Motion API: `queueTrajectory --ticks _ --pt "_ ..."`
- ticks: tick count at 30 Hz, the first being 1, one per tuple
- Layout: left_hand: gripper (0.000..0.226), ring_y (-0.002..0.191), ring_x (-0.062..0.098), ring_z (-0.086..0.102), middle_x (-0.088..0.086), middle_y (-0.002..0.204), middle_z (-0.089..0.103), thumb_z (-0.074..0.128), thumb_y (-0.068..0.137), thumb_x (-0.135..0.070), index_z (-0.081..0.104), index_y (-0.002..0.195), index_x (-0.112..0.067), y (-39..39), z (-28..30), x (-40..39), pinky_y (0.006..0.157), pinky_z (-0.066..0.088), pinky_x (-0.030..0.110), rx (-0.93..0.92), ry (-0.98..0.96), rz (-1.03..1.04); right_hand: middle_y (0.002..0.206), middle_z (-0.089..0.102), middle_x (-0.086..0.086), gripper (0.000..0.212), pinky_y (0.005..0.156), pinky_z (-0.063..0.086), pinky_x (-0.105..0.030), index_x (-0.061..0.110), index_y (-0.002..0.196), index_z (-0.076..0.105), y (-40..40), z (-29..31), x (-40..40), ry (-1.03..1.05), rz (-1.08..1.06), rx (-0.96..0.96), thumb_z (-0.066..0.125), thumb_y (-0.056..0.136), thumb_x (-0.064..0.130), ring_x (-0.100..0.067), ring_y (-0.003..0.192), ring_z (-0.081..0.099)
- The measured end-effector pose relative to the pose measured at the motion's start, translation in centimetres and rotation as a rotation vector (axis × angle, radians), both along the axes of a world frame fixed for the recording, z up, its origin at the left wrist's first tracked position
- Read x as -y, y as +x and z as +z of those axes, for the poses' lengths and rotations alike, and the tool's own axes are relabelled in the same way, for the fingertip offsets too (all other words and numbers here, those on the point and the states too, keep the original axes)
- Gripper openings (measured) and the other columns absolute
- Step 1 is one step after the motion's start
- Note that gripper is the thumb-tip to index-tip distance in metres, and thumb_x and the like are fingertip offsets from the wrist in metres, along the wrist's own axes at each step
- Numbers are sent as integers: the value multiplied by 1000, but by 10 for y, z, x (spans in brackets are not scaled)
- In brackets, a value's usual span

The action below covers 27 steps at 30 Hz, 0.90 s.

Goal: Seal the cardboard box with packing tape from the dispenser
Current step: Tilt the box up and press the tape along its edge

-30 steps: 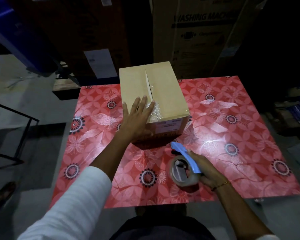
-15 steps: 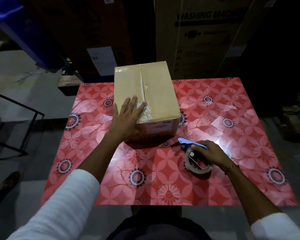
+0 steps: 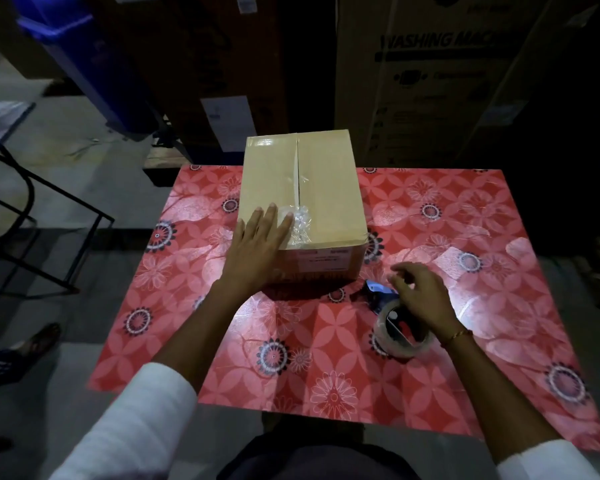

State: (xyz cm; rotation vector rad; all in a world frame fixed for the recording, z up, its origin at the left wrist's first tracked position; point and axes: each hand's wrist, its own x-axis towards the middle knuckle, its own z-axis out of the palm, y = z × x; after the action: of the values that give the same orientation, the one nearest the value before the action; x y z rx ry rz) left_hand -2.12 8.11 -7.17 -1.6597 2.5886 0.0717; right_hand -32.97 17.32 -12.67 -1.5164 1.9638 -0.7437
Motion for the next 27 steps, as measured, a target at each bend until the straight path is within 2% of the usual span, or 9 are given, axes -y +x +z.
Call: queueTrajectory --ticks 4,7,9,11,14,17,21,24,27 --pt "111 154 36 -11 12 168 -15 82 79 -37 7 161 -33 -1 2 -4 123 1 54 -147 49 114 125 60 -1 42 82 47 -22 21 141 49 32 28 15 -120 -83 307 57 100 23 -16 108 60" --pt "110 154 35 -11 15 166 -22 87 72 -42 19 159 -36 5 -6 -11 122 -1 48 -474 40 310 146 49 5 58 93 45 -17 31 154 31 53 38 22 -84 -3 503 51 102 14 -7 124 53" --pt "105 155 35 -4 16 166 -17 87 73 -39 25 158 -34 8 -8 -20 123 8 47 -704 137 411 157 39 9 68 108 45 -33 40 154 28 62 34 25 -82 81 497 52 98 10 -9 137 45" --pt "100 154 32 11 13 166 -6 86 75 -33 29 157 -32 12 -7 -28 121 23 44 -827 215 421 161 31 13 75 117 36 -51 47 152 27 67 29 30 -75 151 420 55 91 12 -16 147 33" --pt "94 151 30 24 13 164 9 85 78 -27 32 156 -34 17 -4 -32 118 30 43 -833 227 404 157 32 12 77 115 39 -54 43 152 30 72 31 34 -61 142 381 55 88 8 -19 144 35" --pt "82 145 30 33 14 156 29 78 82 -44 36 153 -41 19 8 -30 114 37 47 -763 196 408 156 39 9 72 113 41 -51 39 151 35 73 42 34 -85 64 342 58 89 9 -17 139 42" --pt "62 118 21 58 3 130 50 56 88 -68 50 144 -43 24 42 -22 100 50 48 -784 59 393 153 47 2 60 108 45 -45 38 151 38 70 84 40 -124 6 200 61 95 44 -22 134 51" --pt "50 109 22 58 1 116 54 51 95 -60 58 138 -37 23 77 -11 97 49 47 -713 -87 364 142 53 -1 62 96 45 -40 37 145 45 71 132 45 -144 -17 3 48 91 69 -25 123 57" --pt "47 111 27 60 6 119 62 44 97 -60 59 133 -34 20 107 0 88 42 38 -548 -225 363 142 40 1 64 91 48 -46 37 128 54 78 173 44 -188 -40 -200 36 86 81 -29 109 60"
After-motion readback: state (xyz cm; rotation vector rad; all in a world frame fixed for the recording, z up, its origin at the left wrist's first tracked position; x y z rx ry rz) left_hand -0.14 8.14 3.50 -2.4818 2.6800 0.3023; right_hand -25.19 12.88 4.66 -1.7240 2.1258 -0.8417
